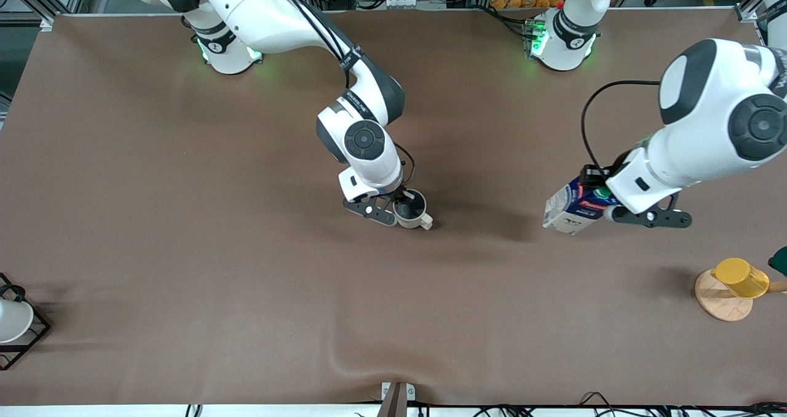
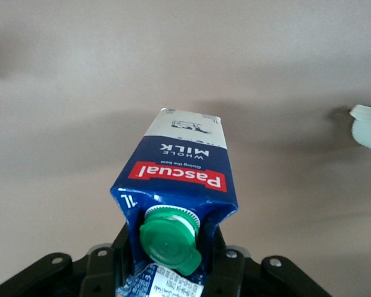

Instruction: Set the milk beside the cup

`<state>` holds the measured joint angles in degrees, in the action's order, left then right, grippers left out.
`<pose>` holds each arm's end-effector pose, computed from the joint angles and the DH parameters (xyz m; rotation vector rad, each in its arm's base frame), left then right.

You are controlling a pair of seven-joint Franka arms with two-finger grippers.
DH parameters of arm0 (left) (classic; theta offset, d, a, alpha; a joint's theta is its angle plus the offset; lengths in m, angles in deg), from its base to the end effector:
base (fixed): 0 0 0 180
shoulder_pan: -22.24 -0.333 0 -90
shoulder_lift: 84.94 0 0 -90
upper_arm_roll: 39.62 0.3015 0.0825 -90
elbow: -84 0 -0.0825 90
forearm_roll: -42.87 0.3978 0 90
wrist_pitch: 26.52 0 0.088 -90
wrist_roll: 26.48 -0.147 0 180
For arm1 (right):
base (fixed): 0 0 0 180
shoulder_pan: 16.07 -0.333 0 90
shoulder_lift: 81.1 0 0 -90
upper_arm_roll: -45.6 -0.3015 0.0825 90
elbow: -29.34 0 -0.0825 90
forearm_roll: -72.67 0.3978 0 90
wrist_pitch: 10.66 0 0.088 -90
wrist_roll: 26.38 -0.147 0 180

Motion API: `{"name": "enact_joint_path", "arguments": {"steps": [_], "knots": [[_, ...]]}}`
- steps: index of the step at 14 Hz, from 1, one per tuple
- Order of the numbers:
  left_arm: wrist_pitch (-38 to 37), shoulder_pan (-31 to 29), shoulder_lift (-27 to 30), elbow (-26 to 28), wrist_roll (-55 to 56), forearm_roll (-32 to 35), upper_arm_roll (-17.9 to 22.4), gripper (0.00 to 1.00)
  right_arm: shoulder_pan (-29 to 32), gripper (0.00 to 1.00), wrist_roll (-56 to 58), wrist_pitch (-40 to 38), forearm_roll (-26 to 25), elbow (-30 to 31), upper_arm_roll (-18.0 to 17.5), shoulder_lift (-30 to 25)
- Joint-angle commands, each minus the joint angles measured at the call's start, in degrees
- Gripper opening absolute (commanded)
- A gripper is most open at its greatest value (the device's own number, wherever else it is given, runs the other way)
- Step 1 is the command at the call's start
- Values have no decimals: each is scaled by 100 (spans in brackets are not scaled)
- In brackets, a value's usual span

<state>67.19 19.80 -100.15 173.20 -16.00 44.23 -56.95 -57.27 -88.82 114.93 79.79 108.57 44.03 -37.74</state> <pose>0.6060 -0.1434 0.4291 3.1106 -0.1205 -0.2850 0.5415 0.5081 0.2094 -2.9579 0.6321 0.0981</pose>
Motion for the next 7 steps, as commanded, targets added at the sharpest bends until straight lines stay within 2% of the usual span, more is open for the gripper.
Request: {"name": "enact_joint_path", "arguments": {"steps": [1,2,4,7], "knots": [[-151,-2,62,-17,734,127,-419,50,-46,55,-164,-25,-185,-206,61,120],[-212,7,62,-17,1076,136,-629,50,-46,100,-181,-43,-194,-206,61,111],[-230,16,45,-17,1614,127,-946,49,24,100,-172,-209,-159,-232,52,49],[-230,365,-34,-26,2193,118,-1193,49,138,100,-146,-1454,-124,-950,43,-12]]}}
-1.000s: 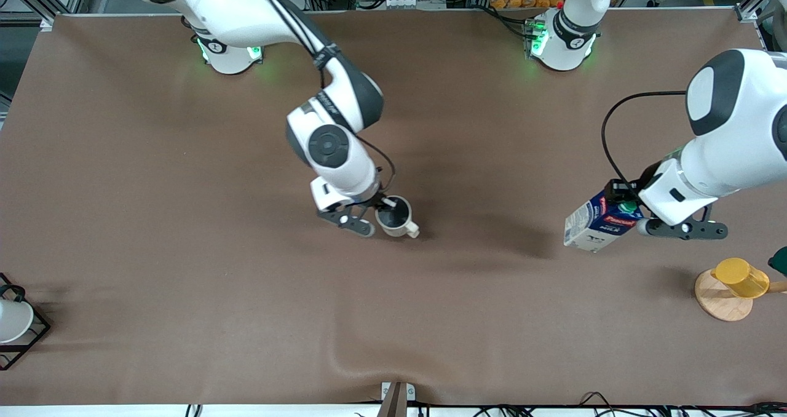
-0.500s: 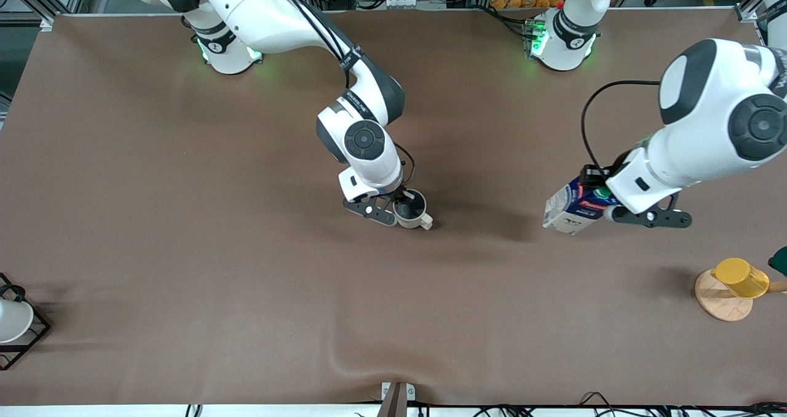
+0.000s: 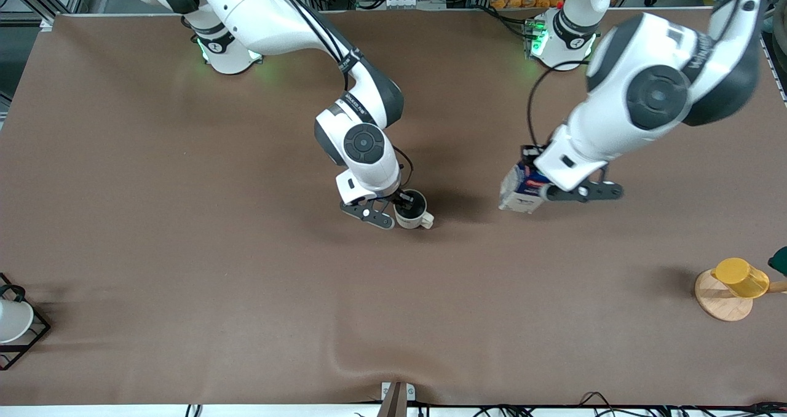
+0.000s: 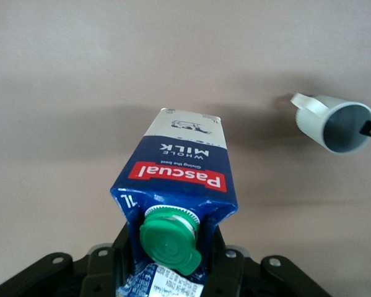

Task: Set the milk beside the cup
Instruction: 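Release the mug with the right gripper while the left gripper carries the carton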

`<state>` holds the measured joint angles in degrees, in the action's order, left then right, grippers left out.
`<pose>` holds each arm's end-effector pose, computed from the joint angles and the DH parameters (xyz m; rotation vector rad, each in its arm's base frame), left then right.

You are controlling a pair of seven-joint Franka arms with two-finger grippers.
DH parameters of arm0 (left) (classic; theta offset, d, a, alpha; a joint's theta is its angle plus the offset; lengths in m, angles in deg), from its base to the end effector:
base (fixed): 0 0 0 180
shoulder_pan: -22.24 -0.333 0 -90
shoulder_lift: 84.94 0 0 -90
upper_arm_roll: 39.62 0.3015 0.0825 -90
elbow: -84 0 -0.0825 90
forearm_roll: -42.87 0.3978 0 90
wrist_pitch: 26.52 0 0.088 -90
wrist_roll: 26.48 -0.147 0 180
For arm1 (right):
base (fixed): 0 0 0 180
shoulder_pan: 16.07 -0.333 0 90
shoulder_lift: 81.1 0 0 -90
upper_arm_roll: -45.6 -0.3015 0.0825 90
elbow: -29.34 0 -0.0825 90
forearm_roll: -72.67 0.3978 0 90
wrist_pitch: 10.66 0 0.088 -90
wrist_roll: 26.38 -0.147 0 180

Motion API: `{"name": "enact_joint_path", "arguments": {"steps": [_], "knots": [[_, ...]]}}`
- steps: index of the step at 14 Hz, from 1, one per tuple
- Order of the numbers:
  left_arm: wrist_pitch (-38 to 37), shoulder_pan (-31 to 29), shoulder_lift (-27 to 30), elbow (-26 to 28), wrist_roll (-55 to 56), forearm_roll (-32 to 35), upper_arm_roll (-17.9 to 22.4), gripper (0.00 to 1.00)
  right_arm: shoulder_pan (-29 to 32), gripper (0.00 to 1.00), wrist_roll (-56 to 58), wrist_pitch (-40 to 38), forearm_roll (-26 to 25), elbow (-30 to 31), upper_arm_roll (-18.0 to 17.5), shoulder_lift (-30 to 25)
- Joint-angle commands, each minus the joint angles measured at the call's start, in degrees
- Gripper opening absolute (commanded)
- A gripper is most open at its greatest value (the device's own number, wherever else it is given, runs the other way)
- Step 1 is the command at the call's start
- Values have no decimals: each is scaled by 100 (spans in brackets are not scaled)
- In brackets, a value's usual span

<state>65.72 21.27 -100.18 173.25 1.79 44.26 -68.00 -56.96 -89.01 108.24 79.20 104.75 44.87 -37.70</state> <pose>0.5589 -0.2607 0.4380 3.1190 0.0236 -0.3264 0.5508 0.5002 0.2297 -3.0018 0.6480 0.1302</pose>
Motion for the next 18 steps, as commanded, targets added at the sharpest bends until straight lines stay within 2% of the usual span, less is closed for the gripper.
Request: {"name": "enact_joint_path", "arguments": {"steps": [1,4,9,13,18], "knots": [[-83,438,-75,-31,721,116,-89,49,160,100,-101,-1129,-47,-754,-50,-34],[-83,1211,-434,-109,1819,107,-80,49,467,100,425,-1667,23,-852,-85,-392],[-66,1819,-1129,-645,2665,98,-63,49,1634,100,2374,-2888,85,-835,-85,-1158],[-22,2232,-1639,-1182,3237,98,-37,49,2347,100,3510,-3171,-20,-808,-24,-1484],[276,2452,-1824,-1191,3316,107,16,49,3419,100,4732,-3154,6,-799,-32,-1756]]}}
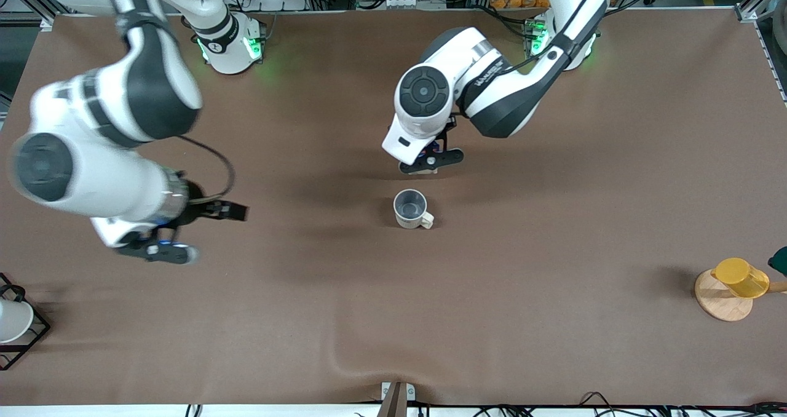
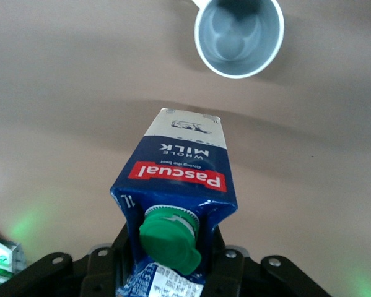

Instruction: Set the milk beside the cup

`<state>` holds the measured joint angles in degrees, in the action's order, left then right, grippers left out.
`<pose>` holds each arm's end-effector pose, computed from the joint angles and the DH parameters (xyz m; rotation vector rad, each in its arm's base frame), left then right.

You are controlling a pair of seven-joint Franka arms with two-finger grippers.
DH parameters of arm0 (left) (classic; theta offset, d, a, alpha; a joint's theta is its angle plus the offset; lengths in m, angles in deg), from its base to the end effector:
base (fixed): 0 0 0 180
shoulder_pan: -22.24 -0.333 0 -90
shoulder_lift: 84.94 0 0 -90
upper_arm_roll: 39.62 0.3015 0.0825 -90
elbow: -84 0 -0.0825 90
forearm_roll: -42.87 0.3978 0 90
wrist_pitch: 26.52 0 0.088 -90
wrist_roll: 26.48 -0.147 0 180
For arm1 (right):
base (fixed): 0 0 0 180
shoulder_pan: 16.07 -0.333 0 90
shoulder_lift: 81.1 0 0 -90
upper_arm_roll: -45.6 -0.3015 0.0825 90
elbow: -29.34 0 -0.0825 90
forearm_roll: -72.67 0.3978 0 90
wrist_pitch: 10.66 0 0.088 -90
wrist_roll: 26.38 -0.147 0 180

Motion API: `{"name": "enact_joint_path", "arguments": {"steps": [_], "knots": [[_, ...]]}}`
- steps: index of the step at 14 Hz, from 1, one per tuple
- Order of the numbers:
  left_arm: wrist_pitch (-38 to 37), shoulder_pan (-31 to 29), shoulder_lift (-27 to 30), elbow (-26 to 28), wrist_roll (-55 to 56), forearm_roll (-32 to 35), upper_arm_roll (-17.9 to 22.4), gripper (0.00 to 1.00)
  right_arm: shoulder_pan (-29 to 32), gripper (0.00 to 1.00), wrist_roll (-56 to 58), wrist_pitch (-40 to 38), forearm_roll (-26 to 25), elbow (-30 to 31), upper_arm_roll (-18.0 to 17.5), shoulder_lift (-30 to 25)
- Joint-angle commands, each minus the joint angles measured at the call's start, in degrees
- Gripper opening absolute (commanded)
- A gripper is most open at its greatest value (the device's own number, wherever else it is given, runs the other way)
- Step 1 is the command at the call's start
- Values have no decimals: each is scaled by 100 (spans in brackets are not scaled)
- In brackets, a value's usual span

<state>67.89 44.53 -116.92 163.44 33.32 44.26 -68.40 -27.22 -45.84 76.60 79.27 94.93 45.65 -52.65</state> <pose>0.4610 -0.4883 0.3475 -3.0350 -0.2781 0.5049 0.6726 0.1498 0.4577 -3.0458 0.2245 0.2208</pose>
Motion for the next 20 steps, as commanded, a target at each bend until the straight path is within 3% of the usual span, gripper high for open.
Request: {"name": "enact_joint_path", "arguments": {"steps": [1,7,10,15,18,20], "knots": [[95,136,-211,-218,199,107,57,49,577,100,538,36,-1,183,-110,-322],[482,197,-431,-210,173,203,74,49,1420,100,2015,-375,42,244,-127,-1288],[570,294,-502,-210,164,247,197,49,1527,100,2700,-569,-10,253,-101,-1640],[711,364,-581,-210,155,362,197,50,1413,100,2614,-412,-176,367,-136,-1650],[711,364,-616,-201,146,502,206,51,1404,100,2614,43,-186,1059,-136,-1956],[720,356,-625,-201,138,546,232,51,1405,100,2614,63,-186,1166,-136,-1984]]}}
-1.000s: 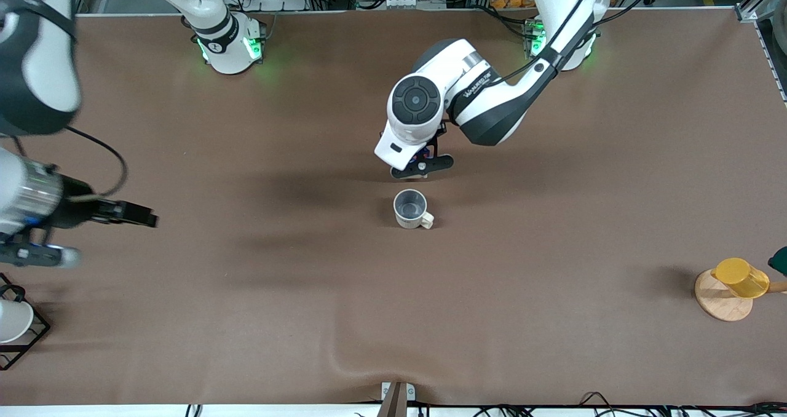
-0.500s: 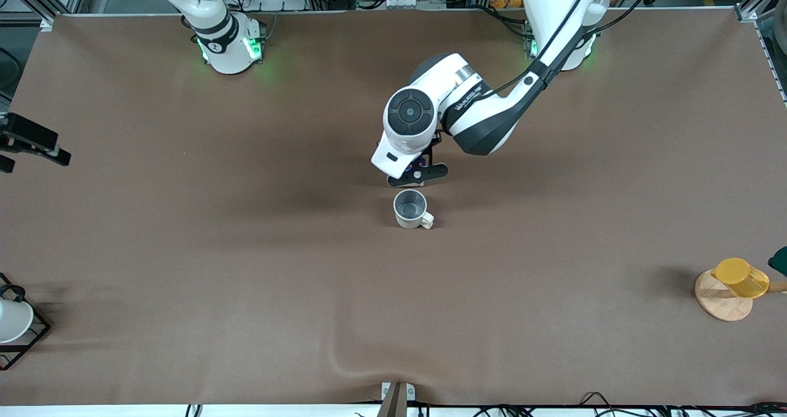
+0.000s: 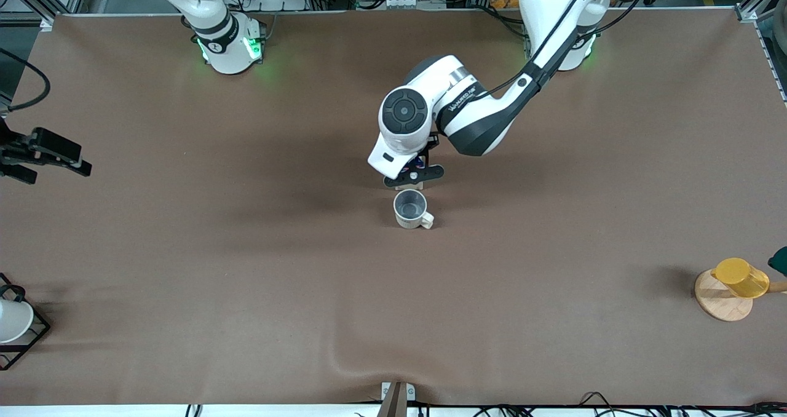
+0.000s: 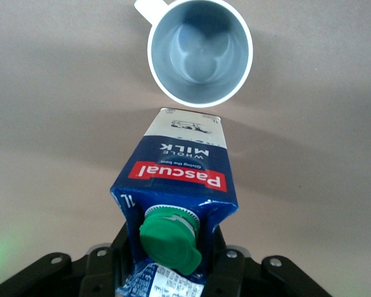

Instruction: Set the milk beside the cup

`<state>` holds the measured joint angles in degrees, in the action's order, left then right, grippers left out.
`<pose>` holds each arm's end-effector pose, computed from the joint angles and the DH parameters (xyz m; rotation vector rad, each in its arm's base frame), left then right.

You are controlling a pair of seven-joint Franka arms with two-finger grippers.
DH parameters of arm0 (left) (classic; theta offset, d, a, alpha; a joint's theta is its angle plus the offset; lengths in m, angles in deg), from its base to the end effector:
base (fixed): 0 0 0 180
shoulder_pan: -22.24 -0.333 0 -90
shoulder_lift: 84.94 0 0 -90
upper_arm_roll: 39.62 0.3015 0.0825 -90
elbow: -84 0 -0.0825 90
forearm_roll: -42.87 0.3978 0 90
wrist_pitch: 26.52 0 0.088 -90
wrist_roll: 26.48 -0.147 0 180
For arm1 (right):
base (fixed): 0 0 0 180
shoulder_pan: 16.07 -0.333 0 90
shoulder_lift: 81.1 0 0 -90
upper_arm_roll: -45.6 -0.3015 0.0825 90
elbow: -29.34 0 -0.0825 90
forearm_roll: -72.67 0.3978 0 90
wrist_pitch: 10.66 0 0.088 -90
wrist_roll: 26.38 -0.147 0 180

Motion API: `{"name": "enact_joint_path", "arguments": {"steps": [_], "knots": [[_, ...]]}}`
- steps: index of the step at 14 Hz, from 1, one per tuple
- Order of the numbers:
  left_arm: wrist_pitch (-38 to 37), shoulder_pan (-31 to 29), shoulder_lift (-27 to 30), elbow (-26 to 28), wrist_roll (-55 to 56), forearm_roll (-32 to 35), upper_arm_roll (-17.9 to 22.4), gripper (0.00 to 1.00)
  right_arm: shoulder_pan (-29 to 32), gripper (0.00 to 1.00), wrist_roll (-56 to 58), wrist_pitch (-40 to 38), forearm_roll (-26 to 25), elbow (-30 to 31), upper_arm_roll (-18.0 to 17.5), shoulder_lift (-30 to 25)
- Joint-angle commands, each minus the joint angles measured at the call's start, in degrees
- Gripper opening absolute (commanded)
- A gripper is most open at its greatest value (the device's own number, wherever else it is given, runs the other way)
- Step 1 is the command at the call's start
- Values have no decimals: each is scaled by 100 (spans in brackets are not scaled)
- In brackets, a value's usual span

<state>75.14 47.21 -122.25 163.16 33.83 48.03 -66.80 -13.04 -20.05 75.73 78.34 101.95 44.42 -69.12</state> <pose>0.4704 -0.5078 0.2919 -3.0567 -0.2657 0.4211 0.6242 -0.0065 0.5871 -3.0378 -0.1299 -0.0589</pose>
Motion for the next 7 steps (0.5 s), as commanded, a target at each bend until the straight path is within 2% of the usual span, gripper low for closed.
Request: {"name": "enact_joint_path", "arguments": {"steps": [1,6,7], "knots": [[-6,69,-92,-173,78,169,72,51,-22,100,35,177,-92,586,-22,-381],[82,78,-127,-173,69,169,72,52,-31,100,35,1098,-101,1886,-22,-1083],[126,87,-153,-182,104,160,72,60,-31,100,44,1282,-101,2089,-31,-1189]]}}
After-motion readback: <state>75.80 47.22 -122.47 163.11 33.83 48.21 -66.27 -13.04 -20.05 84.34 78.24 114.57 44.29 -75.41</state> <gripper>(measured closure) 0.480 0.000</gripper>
